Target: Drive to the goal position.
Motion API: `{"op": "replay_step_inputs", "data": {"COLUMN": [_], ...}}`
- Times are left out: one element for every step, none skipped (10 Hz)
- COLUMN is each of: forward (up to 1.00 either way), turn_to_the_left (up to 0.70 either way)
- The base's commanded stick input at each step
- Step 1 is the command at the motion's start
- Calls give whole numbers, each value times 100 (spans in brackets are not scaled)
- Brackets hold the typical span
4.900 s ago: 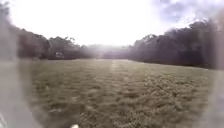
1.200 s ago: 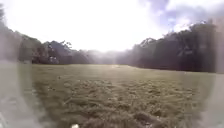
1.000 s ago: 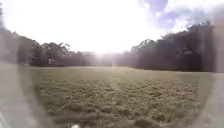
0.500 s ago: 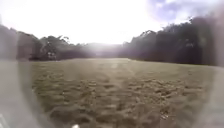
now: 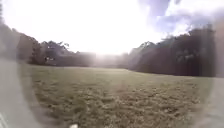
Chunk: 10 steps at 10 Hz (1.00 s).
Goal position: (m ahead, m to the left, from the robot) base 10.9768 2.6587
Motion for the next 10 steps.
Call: {"op": "replay_step_inputs", "data": {"forward": [70,70,70,70,70,70,70,70,70,70], "turn_to_the_left": [1,1,1,1,1,1,1,1,1,1]}}
